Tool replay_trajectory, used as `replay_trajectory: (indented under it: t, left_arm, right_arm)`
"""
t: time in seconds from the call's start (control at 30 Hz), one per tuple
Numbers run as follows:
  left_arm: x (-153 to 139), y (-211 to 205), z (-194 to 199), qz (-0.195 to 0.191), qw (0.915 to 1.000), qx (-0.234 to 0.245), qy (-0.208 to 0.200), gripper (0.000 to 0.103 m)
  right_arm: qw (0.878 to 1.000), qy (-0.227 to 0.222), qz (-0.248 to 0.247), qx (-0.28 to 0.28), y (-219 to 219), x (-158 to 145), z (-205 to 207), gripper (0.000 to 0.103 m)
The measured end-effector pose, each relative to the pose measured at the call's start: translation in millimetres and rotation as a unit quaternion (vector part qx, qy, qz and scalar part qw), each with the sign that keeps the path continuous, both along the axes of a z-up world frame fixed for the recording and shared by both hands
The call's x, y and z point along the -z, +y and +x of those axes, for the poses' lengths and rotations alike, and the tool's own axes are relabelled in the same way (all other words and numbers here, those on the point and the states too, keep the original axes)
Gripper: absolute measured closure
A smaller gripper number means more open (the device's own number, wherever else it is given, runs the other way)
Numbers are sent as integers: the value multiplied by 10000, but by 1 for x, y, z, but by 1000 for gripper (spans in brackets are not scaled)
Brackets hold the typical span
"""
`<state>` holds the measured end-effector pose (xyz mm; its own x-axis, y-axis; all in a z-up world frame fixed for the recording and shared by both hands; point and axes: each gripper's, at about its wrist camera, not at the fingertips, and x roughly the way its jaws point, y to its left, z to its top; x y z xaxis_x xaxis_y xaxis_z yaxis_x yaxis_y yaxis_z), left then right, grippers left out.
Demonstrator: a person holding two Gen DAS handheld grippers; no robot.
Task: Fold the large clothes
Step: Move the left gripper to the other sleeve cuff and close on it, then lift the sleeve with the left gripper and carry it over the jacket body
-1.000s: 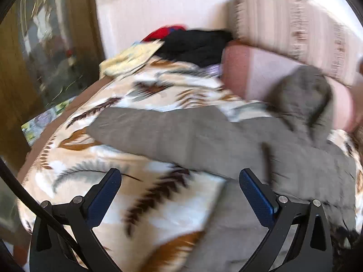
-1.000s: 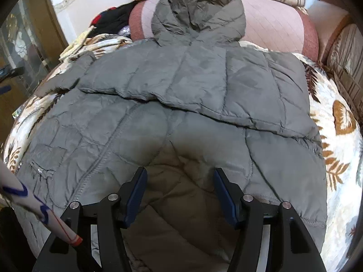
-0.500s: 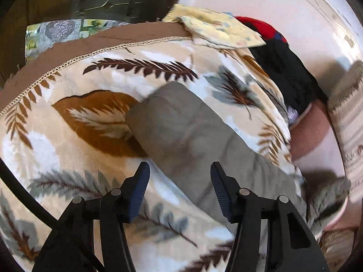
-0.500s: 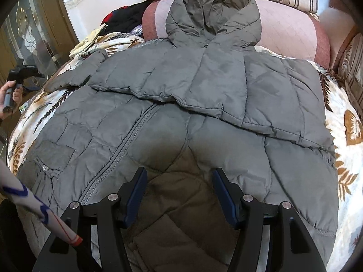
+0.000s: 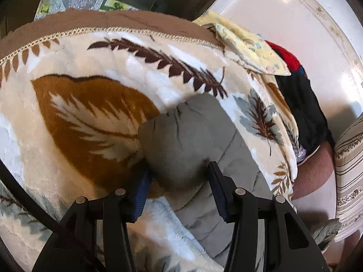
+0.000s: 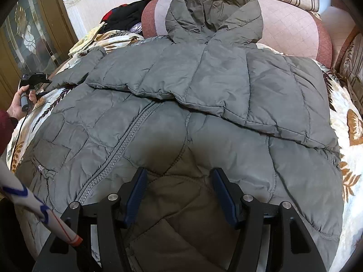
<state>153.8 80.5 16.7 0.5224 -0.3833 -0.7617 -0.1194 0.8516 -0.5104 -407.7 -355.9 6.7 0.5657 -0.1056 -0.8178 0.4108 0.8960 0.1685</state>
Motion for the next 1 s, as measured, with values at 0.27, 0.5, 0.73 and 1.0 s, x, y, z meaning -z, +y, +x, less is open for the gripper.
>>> replay_trajectory:
  t: [0.27,0.5,0.73,1.0]
  left_arm:
    - [-34,-17,-16,435,9972,259,-548,91]
    - [-143,-66,-79,195,9797,1160,-1623,92]
    - [-248,-176,-222,-288,9236,2836,-2562,91]
    - [-222,-305,-381,-405,8536,4585,-2440,91]
  right_arm:
    - [9997,-147,157,82,-4,-5,-4,42]
    - [9973,-503,115,525,-14,-22,-19,43]
    - [9916,-785,96,1018,-34,-39,-41,43]
    - [9776,-993,-1,1858,-64,-52,-65,43]
